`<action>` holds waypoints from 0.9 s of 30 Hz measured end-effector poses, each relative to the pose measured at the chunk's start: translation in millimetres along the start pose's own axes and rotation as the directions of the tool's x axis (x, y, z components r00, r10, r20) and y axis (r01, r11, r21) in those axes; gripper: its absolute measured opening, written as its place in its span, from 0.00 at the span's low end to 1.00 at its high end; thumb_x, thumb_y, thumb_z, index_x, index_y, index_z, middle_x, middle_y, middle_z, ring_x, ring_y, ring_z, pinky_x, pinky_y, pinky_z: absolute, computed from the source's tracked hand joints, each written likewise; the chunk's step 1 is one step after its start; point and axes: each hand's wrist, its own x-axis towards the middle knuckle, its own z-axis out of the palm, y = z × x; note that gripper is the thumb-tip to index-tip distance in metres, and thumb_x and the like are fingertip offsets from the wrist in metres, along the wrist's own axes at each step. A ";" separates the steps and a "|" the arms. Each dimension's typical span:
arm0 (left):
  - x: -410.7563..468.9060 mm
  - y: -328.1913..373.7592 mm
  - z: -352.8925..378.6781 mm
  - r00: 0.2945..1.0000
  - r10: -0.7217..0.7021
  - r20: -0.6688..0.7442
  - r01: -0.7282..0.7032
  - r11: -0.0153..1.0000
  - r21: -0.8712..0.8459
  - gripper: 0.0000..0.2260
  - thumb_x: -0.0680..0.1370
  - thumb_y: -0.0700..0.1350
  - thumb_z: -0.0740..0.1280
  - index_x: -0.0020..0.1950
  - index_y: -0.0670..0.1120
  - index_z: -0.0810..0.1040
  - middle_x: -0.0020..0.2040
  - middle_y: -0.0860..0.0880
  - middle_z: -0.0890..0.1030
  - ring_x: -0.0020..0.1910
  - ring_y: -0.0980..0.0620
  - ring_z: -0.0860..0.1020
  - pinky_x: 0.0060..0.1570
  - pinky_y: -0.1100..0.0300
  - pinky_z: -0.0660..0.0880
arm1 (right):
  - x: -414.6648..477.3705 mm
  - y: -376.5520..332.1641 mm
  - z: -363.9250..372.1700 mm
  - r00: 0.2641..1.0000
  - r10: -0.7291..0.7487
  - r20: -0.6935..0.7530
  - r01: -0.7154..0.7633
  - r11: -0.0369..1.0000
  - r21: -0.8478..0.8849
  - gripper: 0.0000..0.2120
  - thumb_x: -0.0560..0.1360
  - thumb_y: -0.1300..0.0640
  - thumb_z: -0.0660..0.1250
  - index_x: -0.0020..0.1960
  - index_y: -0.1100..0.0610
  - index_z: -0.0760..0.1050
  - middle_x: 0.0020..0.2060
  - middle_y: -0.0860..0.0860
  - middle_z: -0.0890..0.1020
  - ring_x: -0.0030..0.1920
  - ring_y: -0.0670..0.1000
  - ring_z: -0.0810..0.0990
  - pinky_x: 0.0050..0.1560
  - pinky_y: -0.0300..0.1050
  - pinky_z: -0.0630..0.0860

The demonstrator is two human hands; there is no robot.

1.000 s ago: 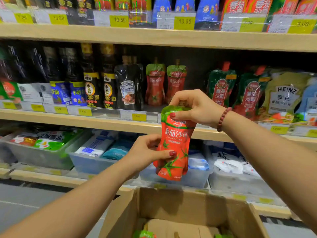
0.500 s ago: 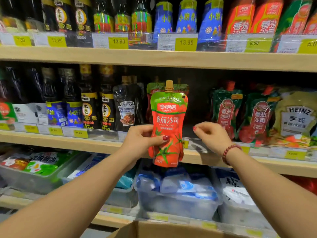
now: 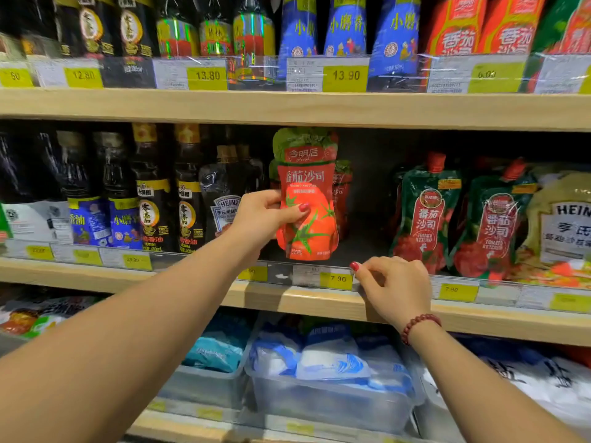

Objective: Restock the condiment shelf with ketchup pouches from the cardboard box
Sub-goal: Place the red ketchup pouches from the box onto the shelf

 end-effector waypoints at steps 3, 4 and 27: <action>10.9 -4.2 0.6 1.000 0.018 -0.016 -0.017 0.999 0.027 0.07 0.72 0.38 0.72 0.46 0.47 0.80 0.42 0.50 0.84 0.39 0.57 0.83 0.36 0.64 0.79 | -0.5 1.4 4.6 0.999 -0.009 -0.049 0.010 1.000 0.007 0.15 0.75 0.43 0.60 0.30 0.43 0.73 0.26 0.40 0.75 0.32 0.42 0.69 0.40 0.44 0.54; 13.1 -7.6 1.3 1.000 0.023 -0.016 -0.023 0.999 0.045 0.07 0.72 0.37 0.71 0.46 0.47 0.80 0.41 0.51 0.84 0.39 0.58 0.83 0.35 0.65 0.78 | -0.7 1.8 5.7 0.998 -0.010 -0.061 0.011 1.000 0.006 0.15 0.75 0.43 0.61 0.30 0.43 0.73 0.26 0.40 0.75 0.32 0.42 0.69 0.40 0.44 0.54; 6.4 -51.5 -1.9 0.985 0.163 -0.064 -0.074 0.718 0.692 0.20 0.73 0.52 0.71 0.61 0.46 0.74 0.55 0.48 0.80 0.50 0.52 0.77 0.46 0.61 0.73 | -3.8 1.0 7.2 0.996 -0.013 -0.091 0.012 1.000 -0.006 0.15 0.75 0.42 0.59 0.33 0.45 0.75 0.26 0.40 0.75 0.32 0.43 0.70 0.39 0.44 0.55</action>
